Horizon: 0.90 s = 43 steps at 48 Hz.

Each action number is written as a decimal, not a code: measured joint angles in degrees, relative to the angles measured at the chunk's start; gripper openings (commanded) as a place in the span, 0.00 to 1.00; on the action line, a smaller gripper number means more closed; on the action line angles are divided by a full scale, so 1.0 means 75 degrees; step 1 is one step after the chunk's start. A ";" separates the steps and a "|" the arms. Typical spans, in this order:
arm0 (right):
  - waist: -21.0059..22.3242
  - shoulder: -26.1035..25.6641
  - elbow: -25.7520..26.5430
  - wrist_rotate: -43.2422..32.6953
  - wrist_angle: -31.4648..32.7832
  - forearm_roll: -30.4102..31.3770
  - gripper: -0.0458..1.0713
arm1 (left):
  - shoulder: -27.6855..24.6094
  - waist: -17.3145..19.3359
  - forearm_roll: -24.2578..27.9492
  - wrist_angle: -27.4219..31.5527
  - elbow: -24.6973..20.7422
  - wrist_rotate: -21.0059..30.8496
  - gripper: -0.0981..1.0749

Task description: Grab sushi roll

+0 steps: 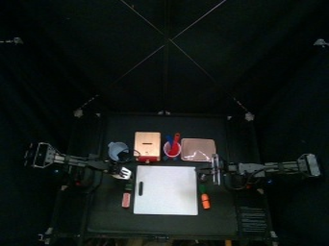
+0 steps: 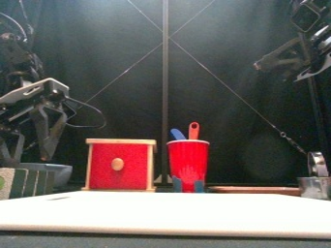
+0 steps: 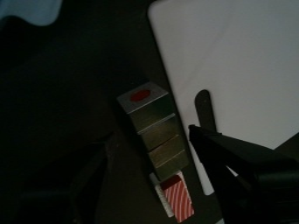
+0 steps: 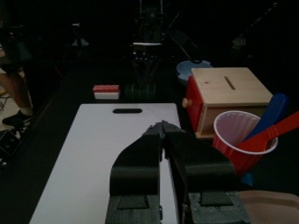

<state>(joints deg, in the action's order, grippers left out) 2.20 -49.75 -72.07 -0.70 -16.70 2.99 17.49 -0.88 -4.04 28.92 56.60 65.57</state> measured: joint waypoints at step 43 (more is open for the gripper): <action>0.0000 0.0047 -0.0094 0.0000 0.0000 0.0117 0.05 | -0.1184 -0.0023 0.0059 0.0070 -0.0469 -0.0047 0.67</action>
<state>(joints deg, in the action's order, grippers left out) 2.20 -49.39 -72.77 -0.70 -16.70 3.87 8.61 -1.05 -3.60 29.44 53.09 65.21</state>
